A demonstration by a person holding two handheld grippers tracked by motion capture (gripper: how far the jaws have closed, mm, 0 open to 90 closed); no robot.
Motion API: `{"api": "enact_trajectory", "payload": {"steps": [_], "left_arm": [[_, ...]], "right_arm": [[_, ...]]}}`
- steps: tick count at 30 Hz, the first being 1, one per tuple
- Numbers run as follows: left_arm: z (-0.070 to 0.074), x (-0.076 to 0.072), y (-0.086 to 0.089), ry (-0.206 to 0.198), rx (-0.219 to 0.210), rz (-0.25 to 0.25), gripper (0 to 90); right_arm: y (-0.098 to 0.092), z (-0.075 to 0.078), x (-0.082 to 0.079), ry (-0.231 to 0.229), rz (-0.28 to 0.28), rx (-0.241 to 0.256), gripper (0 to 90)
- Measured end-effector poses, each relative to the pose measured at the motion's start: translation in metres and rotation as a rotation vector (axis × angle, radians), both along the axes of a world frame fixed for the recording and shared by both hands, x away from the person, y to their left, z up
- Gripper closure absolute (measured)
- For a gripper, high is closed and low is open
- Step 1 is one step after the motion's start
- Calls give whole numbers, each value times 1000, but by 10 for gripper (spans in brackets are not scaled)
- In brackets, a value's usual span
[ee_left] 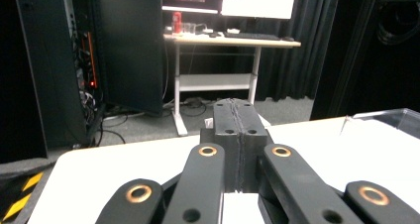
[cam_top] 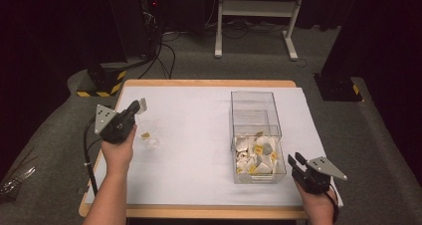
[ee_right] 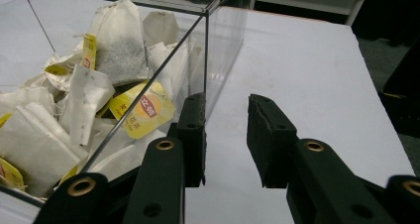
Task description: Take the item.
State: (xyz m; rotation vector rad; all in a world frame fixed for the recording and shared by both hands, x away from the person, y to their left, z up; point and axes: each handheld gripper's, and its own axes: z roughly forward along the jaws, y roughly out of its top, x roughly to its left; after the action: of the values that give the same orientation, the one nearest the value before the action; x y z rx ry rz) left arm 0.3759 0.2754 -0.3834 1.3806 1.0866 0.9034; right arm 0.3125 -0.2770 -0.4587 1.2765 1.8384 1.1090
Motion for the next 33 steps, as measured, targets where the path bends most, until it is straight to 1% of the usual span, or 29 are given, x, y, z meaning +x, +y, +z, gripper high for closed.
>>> {"api": "enact_trajectory", "payload": {"steps": [3,5,11,13,15,17,20,21,22,24,26,27,28,29,31,33], "left_arm": [[-7,0,2,21,-1,-4,898],[-9,1,2,26,-6,-6,898],[-2,1,1,20,2,-10,898],[-3,1,0,28,9,-14,898],[-7,1,-1,45,24,-16,898],[-13,0,-2,67,30,-16,896],[-24,-1,-3,108,51,-12,895],[-31,-2,-2,133,62,-10,894],[-31,-2,-2,133,62,-10,894],[-38,-3,-1,161,63,-8,894],[-44,-3,-1,182,72,-7,893],[-50,-3,-1,207,79,-7,892],[-53,-2,-1,219,82,-4,891],[-53,-2,-1,219,82,-4,890],[-58,-1,-1,237,82,2,888],[-61,0,-2,253,83,9,879]], "right_arm": [[-1,-1,0,1,-5,0,687],[-1,-2,1,3,-7,2,687],[-2,-2,1,4,-9,2,687],[-2,-3,1,5,-12,4,687],[-2,-3,0,6,-12,3,687],[-3,-3,0,6,-8,1,686],[-3,-3,0,7,-7,1,684],[-3,-3,0,8,-8,1,683],[-4,-4,0,8,-8,3,682],[-4,-4,0,11,-8,3,681],[-4,-4,0,11,-10,6,680],[-4,-4,0,11,-10,6,678],[-4,-4,0,11,-10,6,677],[-4,-4,0,11,-10,6,677],[-4,-3,0,10,-7,3,674],[-4,-2,0,12,-3,11,670]]}}
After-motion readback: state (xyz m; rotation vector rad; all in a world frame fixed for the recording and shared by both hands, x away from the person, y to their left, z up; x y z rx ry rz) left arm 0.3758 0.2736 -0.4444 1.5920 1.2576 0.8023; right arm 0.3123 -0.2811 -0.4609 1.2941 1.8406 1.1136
